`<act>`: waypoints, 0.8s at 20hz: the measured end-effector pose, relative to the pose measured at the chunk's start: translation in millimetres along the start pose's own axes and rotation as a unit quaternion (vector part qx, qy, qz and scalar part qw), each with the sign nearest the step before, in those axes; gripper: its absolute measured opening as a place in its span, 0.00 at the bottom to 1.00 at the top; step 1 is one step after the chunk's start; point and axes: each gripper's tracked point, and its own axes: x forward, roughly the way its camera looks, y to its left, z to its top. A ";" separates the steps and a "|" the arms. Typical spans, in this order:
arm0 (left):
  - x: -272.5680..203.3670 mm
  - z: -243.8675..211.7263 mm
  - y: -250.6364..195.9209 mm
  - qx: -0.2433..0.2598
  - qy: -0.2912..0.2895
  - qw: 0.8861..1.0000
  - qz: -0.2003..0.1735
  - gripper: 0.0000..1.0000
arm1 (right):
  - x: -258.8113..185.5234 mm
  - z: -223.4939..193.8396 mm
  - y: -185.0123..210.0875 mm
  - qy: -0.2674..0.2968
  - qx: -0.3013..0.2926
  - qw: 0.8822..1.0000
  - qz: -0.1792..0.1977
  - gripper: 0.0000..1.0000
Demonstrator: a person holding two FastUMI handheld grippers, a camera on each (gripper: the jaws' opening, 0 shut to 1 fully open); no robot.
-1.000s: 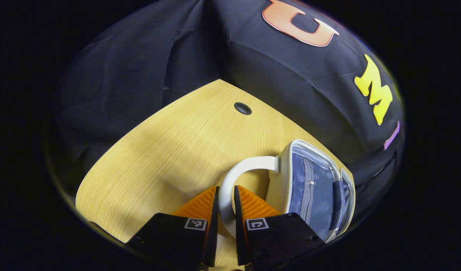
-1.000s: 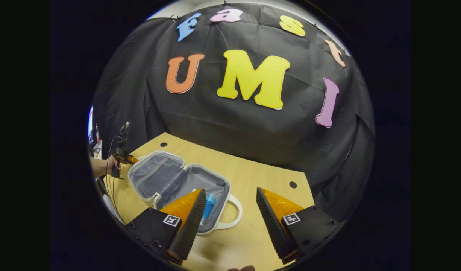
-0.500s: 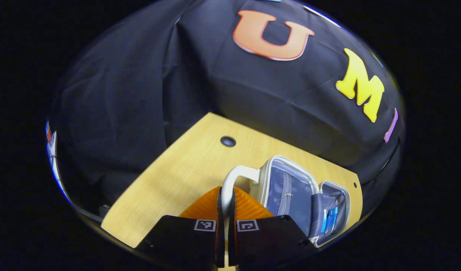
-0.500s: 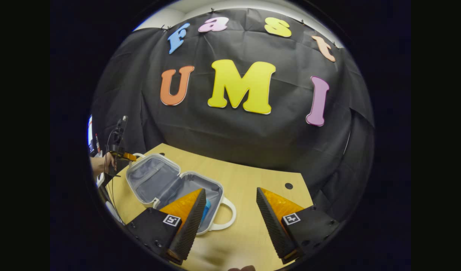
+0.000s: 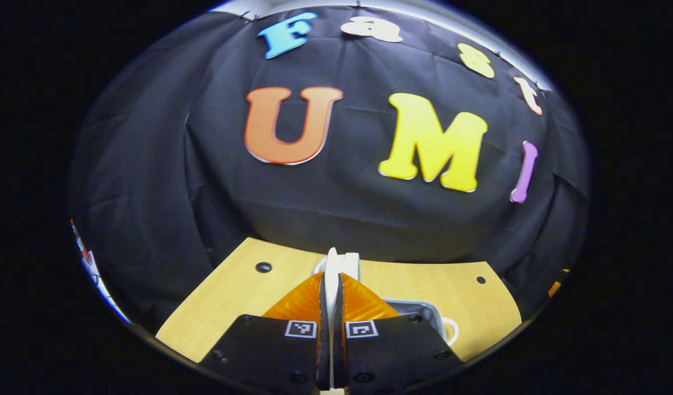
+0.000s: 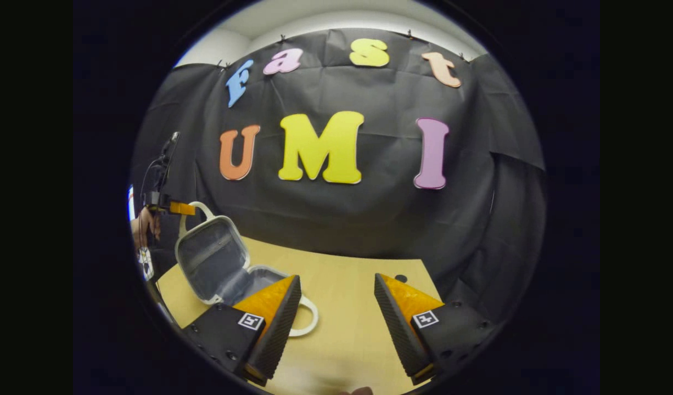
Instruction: First open the suitcase, pack the skin care products into it, and then close the suitcase.
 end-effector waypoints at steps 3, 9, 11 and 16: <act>-9.5 -5.9 -64.6 0.010 -0.016 1.000 -0.010 0.05 | -17.7 -0.7 -40.7 0.003 0.013 1.000 -0.024 0.80; 0.4 -53.1 -171.6 0.027 -0.003 0.998 -0.051 0.05 | -35.7 -9.8 -107.5 0.016 0.008 0.998 -0.064 0.80; 5.9 -74.1 -199.6 0.041 0.014 0.997 -0.065 0.05 | -37.7 -13.0 -127.8 0.018 0.006 0.997 -0.075 0.80; 30.0 -140.8 -250.0 0.058 0.059 0.992 -0.093 0.05 | -42.8 -27.4 -162.4 0.037 -0.002 0.995 -0.098 0.80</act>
